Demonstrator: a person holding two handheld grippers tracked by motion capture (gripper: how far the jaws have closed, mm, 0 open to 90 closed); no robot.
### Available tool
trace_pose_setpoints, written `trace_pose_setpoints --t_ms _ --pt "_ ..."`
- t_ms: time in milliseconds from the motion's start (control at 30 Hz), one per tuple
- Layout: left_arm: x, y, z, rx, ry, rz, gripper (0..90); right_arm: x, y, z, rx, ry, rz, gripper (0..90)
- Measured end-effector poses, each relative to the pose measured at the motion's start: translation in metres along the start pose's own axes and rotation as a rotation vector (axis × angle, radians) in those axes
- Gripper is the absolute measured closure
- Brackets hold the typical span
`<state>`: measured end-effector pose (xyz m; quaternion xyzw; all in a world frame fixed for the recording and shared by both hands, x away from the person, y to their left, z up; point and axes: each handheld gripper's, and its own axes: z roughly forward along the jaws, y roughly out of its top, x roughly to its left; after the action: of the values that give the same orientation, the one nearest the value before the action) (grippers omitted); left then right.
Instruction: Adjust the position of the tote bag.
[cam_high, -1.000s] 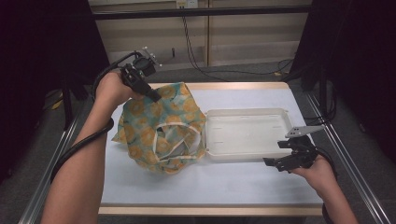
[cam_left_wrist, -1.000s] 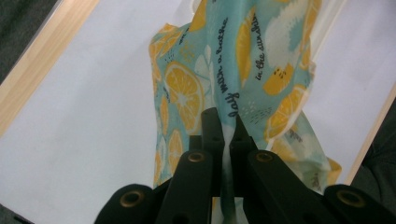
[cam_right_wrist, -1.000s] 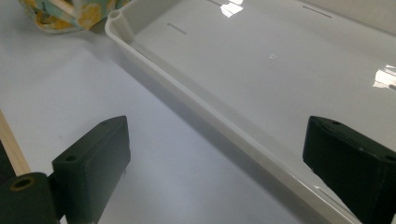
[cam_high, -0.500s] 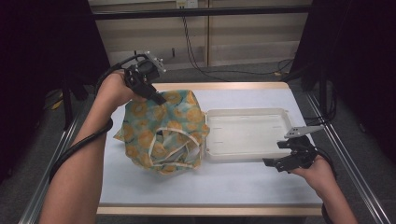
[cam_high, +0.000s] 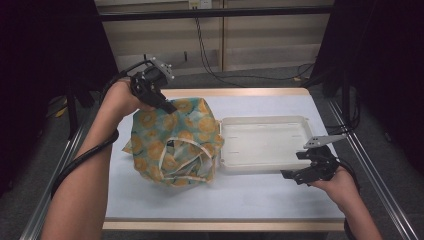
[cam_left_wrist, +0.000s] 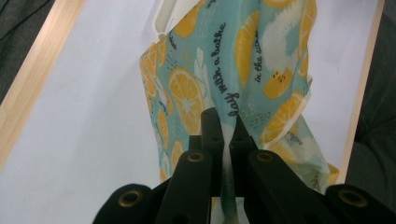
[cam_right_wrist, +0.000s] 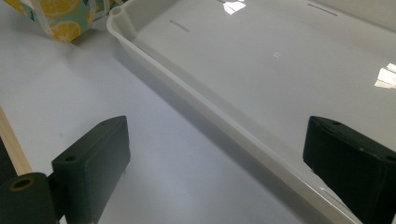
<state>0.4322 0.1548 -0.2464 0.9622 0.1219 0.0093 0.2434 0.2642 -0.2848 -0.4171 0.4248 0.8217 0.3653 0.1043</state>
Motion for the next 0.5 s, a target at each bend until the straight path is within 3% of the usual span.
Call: trace_pose_setpoints --t_ms 133,367,400,467,500 --pt "0.0 -0.006 0.0 -0.046 -0.009 -0.038 86.5 -0.001 0.0 -0.001 0.003 0.007 0.004 7.2" --pt "-0.001 -0.017 -0.001 -0.092 -0.002 -0.03 86.8 0.001 0.0 0.001 0.003 0.001 -0.002 7.2" --pt "0.001 -0.017 -0.001 -0.091 -0.003 -0.027 84.3 0.001 0.0 0.001 0.006 0.005 0.0 7.2" --pt "0.001 -0.019 -0.002 -0.092 -0.003 -0.068 69.6 0.002 0.0 0.002 0.005 0.008 -0.002 7.2" --pt "0.0 -0.02 -0.002 -0.103 -0.003 -0.109 61.5 0.002 0.0 0.003 0.006 0.014 -0.005 7.2"
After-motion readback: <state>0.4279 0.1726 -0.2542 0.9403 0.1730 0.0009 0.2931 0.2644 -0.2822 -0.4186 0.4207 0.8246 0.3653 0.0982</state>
